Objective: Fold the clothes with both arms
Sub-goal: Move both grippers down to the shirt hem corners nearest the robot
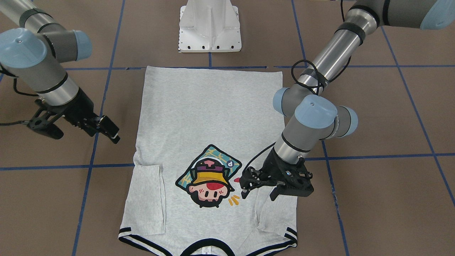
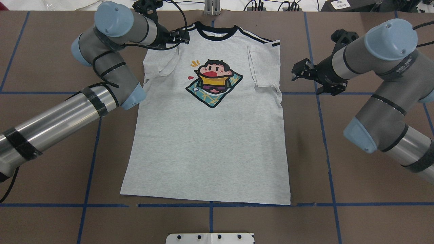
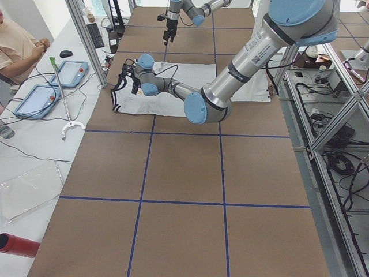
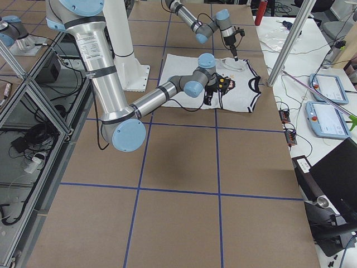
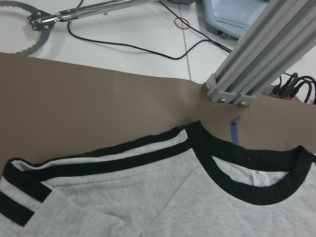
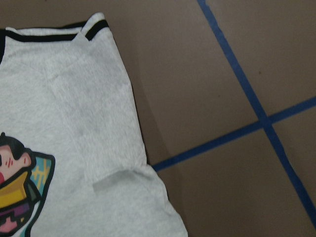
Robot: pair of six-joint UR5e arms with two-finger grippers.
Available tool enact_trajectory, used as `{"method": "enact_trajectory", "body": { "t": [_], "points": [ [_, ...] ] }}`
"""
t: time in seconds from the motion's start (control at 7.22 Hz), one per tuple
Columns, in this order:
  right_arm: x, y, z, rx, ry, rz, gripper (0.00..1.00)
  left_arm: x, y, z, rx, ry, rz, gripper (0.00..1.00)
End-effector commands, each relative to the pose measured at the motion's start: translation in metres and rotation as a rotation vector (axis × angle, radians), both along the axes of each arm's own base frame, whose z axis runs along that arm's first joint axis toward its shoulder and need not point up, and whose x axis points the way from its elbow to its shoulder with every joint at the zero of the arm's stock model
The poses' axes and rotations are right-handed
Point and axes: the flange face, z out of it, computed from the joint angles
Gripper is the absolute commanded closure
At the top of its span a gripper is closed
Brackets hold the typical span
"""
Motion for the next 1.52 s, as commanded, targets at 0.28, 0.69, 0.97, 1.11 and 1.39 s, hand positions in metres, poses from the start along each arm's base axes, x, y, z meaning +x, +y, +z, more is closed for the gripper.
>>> {"method": "enact_trajectory", "body": {
  "t": [0.28, 0.69, 0.97, 1.11, 1.39],
  "points": [
    [-0.039, 0.175, -0.043, -0.136, 0.016, 0.037, 0.0, -0.104, 0.144, -0.011, 0.0, 0.061, 0.164, 0.04],
    [-0.09, 0.262, -0.019, -0.19, 0.063, 0.185, 0.0, -0.135, 0.199, 0.003, -0.02, 0.057, 0.19, 0.04],
    [-0.12, 0.297, 0.0, -0.232, 0.078, 0.248, 0.01, -0.131, 0.205, -0.003, -0.007, 0.061, 0.19, 0.04],
    [-0.125, 0.297, 0.002, -0.235, 0.083, 0.248, 0.04, -0.131, 0.21, -0.008, 0.004, 0.07, 0.195, 0.04],
    [-0.141, 0.297, 0.019, -0.238, 0.113, 0.242, 0.07, -0.124, 0.218, -0.013, 0.02, 0.07, 0.187, 0.04]
  ]
}}
